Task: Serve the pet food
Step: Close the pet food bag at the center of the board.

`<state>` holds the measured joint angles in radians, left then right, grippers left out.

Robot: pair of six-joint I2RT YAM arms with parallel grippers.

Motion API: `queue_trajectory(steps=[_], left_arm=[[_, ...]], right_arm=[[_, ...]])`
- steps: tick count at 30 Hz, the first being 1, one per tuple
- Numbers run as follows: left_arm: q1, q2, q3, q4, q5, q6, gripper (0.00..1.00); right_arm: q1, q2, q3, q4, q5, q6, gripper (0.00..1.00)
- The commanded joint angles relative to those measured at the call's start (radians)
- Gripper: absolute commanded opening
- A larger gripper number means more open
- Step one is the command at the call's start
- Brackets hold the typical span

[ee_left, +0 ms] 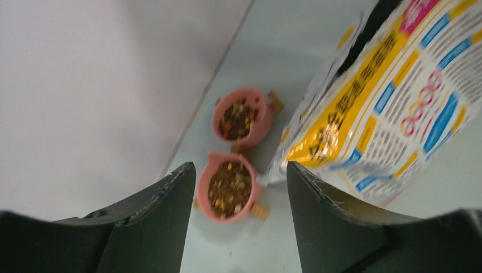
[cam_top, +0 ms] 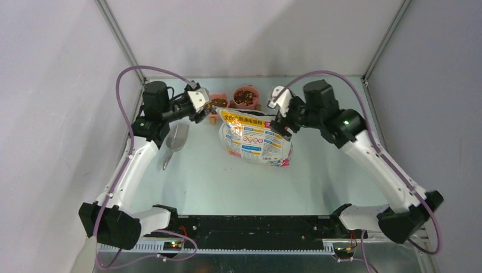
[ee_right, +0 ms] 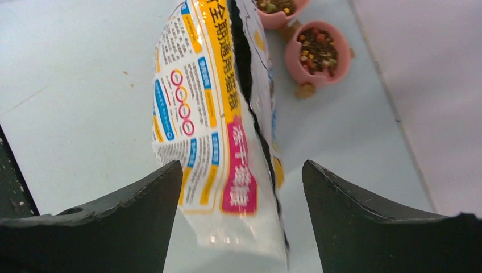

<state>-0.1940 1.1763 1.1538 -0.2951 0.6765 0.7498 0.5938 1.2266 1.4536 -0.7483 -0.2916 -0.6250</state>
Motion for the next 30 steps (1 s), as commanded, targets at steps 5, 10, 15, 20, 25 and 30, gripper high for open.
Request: queue_trajectory(steps=[5, 10, 15, 20, 25, 30], left_arm=[[-0.005, 0.106, 0.063, 0.182, 0.271, -0.274, 0.68], [-0.016, 0.138, 0.104, 0.094, 0.297, -0.211, 0.69], [-0.027, 0.157, 0.106, 0.068, 0.336, -0.179, 0.7], [-0.032, 0.191, 0.133, -0.016, 0.343, -0.119, 0.7], [-0.031, 0.202, 0.134, -0.039, 0.341, -0.088, 0.7], [-0.035, 0.218, 0.149, -0.057, 0.349, -0.073, 0.7]], right_arm=[[0.033, 0.188, 0.101, 0.138, -0.053, 0.084, 0.8], [0.057, 0.278, 0.151, 0.14, -0.013, 0.083, 0.79], [0.07, 0.32, 0.177, 0.141, -0.025, 0.079, 0.73], [0.087, 0.367, 0.211, 0.134, -0.017, 0.071, 0.54], [0.099, 0.4, 0.244, 0.13, 0.018, 0.069, 0.23], [0.1, 0.385, 0.291, 0.06, -0.07, 0.019, 0.0]])
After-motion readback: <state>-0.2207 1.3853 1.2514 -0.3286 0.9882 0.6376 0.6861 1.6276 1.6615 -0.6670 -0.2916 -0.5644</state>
